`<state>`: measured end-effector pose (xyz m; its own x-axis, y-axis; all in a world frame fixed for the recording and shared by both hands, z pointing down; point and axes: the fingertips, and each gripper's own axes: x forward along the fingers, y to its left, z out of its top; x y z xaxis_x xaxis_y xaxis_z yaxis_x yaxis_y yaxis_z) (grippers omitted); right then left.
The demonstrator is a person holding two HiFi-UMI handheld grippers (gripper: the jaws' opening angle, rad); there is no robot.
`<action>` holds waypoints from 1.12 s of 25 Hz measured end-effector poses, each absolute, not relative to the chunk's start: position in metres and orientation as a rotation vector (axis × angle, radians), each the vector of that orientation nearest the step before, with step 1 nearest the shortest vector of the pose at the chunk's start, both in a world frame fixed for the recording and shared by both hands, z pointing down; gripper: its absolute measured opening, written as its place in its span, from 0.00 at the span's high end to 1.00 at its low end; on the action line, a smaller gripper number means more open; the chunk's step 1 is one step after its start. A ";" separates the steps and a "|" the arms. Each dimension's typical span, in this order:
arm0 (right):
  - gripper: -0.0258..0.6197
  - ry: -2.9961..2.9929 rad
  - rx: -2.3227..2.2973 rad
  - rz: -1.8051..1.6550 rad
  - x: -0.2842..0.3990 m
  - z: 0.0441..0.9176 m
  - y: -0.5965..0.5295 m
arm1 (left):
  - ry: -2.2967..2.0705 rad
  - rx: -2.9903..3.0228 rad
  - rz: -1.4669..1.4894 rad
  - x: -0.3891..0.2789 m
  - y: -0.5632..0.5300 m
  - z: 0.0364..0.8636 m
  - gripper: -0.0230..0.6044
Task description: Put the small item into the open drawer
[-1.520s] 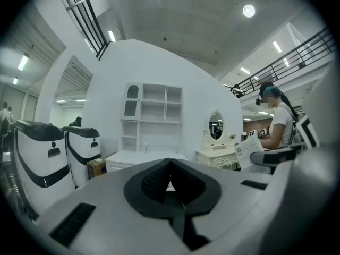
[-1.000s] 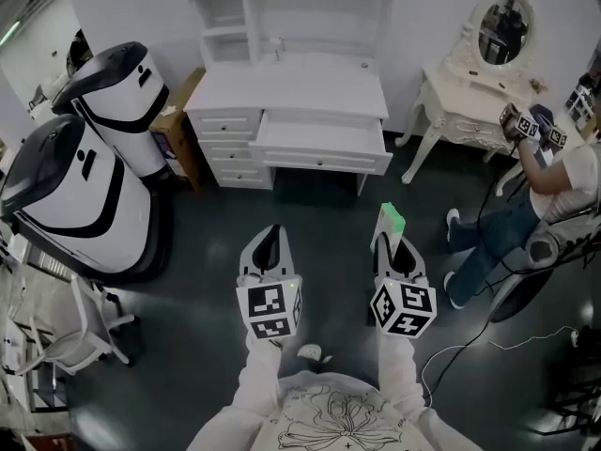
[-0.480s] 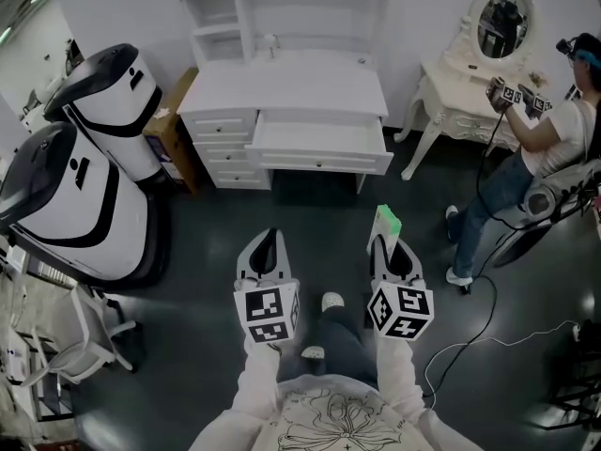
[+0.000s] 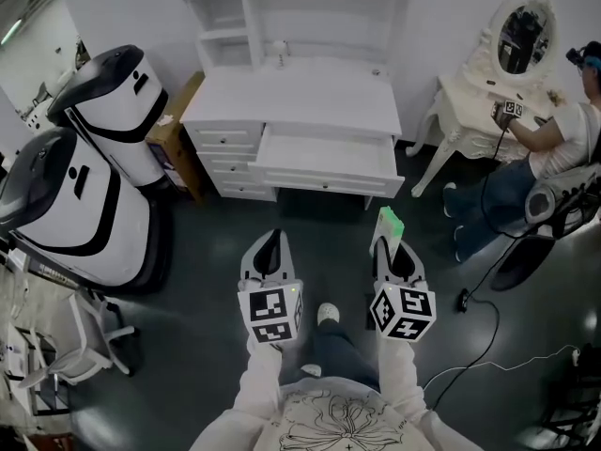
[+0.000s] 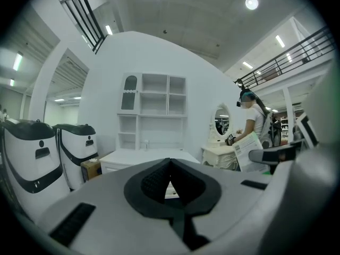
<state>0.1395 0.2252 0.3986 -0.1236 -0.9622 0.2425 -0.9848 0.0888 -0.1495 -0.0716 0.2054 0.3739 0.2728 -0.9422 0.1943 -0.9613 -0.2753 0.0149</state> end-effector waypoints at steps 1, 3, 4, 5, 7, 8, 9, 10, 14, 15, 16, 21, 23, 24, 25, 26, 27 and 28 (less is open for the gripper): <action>0.82 -2.261 2.021 0.425 0.143 0.398 0.213 | -1.809 2.401 0.223 -0.067 0.194 0.373 0.96; 0.82 -2.270 2.016 0.427 0.150 0.396 0.188 | -1.814 2.399 0.226 -0.059 0.172 0.372 0.96; 0.82 -2.275 2.010 0.424 0.154 0.395 0.175 | -1.818 2.395 0.226 -0.056 0.161 0.371 0.96; 0.82 -2.281 2.003 0.421 0.156 0.393 0.162 | -1.825 2.389 0.226 -0.054 0.149 0.370 0.96; 0.82 -2.293 1.988 0.416 0.162 0.390 0.133 | -1.841 2.378 0.222 -0.049 0.123 0.367 0.96; 0.82 -2.300 1.982 0.413 0.166 0.388 0.119 | -1.850 2.373 0.219 -0.046 0.109 0.365 0.96; 0.82 -2.307 1.975 0.409 0.169 0.387 0.104 | -1.859 2.369 0.216 -0.043 0.096 0.364 0.96; 0.82 -2.316 1.969 0.405 0.172 0.386 0.091 | -1.867 2.365 0.214 -0.040 0.083 0.364 0.96; 0.82 -2.343 1.934 0.399 0.177 0.388 0.051 | -1.892 2.345 0.208 -0.033 0.048 0.365 0.96; 0.82 -2.348 1.924 0.402 0.177 0.388 0.042 | -1.897 2.339 0.208 -0.031 0.039 0.365 0.96; 0.82 -2.350 1.915 0.408 0.178 0.389 0.033 | -1.900 2.332 0.210 -0.030 0.031 0.366 0.96; 0.82 -2.346 1.886 0.443 0.182 0.399 -0.002 | -1.896 2.307 0.243 -0.023 -0.002 0.375 0.96; 0.82 -2.343 1.880 0.453 0.181 0.403 -0.013 | -1.892 2.301 0.249 -0.024 -0.012 0.379 0.96; 0.82 -2.340 1.878 0.460 0.180 0.406 -0.019 | -1.890 2.299 0.254 -0.025 -0.018 0.381 0.96; 0.82 -2.337 1.876 0.467 0.180 0.408 -0.025 | -1.887 2.297 0.259 -0.026 -0.024 0.383 0.96; 0.82 -2.334 1.875 0.474 0.179 0.410 -0.032 | -1.883 2.293 0.264 -0.027 -0.030 0.386 0.96; 0.82 -2.332 1.873 0.478 0.178 0.412 -0.040 | -1.881 2.288 0.265 -0.028 -0.038 0.388 0.96; 0.82 -2.331 1.870 0.480 0.177 0.414 -0.048 | -1.879 2.283 0.266 -0.029 -0.045 0.391 0.96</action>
